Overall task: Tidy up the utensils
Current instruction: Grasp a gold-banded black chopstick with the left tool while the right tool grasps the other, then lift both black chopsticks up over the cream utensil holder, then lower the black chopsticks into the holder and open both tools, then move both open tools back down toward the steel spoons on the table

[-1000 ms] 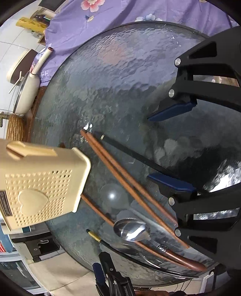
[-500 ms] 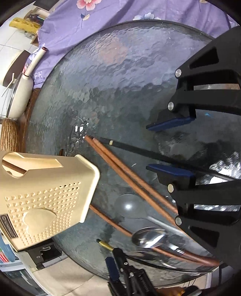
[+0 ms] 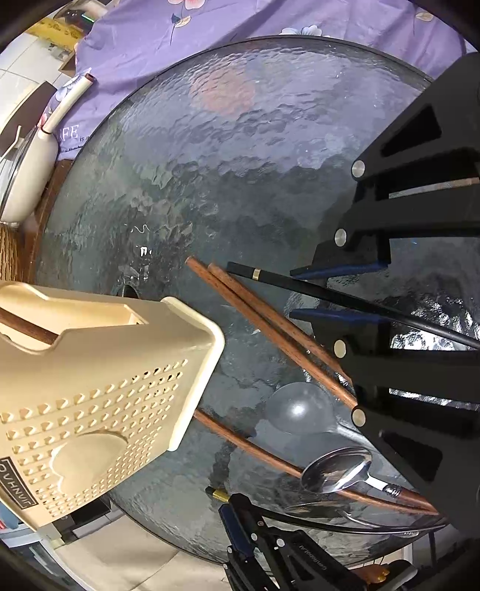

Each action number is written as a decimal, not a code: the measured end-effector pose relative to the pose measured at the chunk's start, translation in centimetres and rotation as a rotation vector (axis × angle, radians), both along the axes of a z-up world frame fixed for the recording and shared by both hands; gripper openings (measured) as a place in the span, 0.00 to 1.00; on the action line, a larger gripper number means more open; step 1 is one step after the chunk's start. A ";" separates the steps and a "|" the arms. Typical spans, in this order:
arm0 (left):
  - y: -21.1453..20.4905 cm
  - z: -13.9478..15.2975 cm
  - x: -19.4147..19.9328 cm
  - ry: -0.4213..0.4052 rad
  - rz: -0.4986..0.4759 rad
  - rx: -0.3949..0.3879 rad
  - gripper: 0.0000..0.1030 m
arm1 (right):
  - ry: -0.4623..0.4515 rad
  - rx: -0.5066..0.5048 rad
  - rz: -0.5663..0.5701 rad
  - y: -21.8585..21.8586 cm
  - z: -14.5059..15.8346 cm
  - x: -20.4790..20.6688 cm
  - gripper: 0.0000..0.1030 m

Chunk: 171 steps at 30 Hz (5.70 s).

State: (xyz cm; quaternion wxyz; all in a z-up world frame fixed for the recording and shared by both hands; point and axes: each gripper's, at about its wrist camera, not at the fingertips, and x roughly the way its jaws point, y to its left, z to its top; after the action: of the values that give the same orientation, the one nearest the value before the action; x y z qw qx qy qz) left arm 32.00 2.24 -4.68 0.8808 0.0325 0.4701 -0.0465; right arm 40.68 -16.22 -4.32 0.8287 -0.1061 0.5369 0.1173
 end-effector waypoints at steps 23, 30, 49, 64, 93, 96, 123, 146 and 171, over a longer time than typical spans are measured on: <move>0.2 -0.1 0.4 -0.016 0.036 -0.044 0.06 | -0.049 0.053 -0.028 -0.2 -0.1 -1.4 0.07; 0.9 0.1 0.7 -0.018 0.046 -0.075 0.06 | -0.064 0.138 -0.057 -1.9 0.3 -1.5 0.07; 1.4 6.0 -1.3 -0.159 0.033 -0.148 0.06 | -0.254 0.399 -0.072 -5.8 6.6 -4.3 0.07; 0.7 10.6 -4.5 -0.271 -0.017 -0.185 0.06 | -0.396 0.475 -0.016 -7.3 11.4 -7.9 0.07; 1.1 18.7 -8.1 -0.462 -0.057 -0.211 0.06 | -0.505 0.523 0.073 -6.7 18.5 -11.0 0.07; 1.1 20.4 -7.7 -0.483 -0.060 -0.227 0.06 | -0.510 0.535 0.081 -6.2 19.7 -10.6 0.07; 0.4 25.3 0.6 -0.688 0.130 -0.293 0.06 | -0.803 0.447 -0.048 0.1 25.0 -2.5 0.08; 2.0 16.3 2.3 -0.513 0.136 -0.274 0.06 | -0.686 0.424 -0.080 -0.5 17.1 -2.0 0.08; 3.7 12.6 -5.7 -0.490 0.103 -0.224 0.82 | -0.510 0.381 -0.051 -4.2 11.4 -8.8 0.59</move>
State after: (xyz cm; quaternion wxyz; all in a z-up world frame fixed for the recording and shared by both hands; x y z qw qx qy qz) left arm 26.25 5.99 7.95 0.9675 -0.0787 0.2360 -0.0441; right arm 31.86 -20.47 7.05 0.9442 0.0384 0.2828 0.1644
